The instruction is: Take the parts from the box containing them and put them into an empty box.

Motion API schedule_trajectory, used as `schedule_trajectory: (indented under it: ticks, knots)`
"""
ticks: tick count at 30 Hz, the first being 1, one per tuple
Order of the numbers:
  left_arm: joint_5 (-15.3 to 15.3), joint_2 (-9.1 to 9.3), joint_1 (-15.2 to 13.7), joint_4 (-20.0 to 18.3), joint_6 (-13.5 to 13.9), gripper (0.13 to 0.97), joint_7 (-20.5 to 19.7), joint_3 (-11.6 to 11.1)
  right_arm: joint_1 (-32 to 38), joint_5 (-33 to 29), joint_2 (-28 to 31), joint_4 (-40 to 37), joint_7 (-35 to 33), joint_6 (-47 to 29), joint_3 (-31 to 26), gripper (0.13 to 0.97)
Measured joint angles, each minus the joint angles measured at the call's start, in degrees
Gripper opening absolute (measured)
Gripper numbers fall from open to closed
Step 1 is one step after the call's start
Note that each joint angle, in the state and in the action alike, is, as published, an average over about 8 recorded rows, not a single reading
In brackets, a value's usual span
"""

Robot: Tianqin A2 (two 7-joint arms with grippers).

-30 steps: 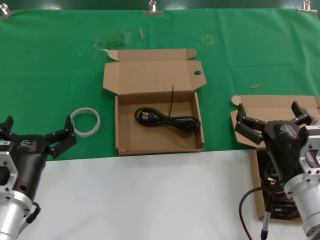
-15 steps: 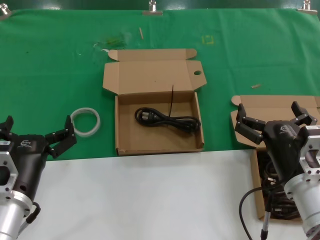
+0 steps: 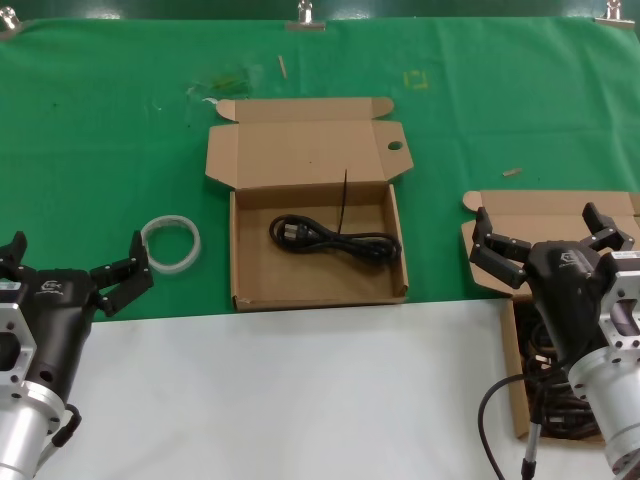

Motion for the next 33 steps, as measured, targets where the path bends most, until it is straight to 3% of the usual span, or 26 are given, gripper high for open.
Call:
schedule_trajectory:
  ticks: [33]
  knots:
    - [0.0, 0.00, 0.0, 0.0, 0.0, 0.966, 0.0, 0.0, 0.0, 0.0, 0.0, 0.0, 0.0, 0.0, 0.0, 0.966]
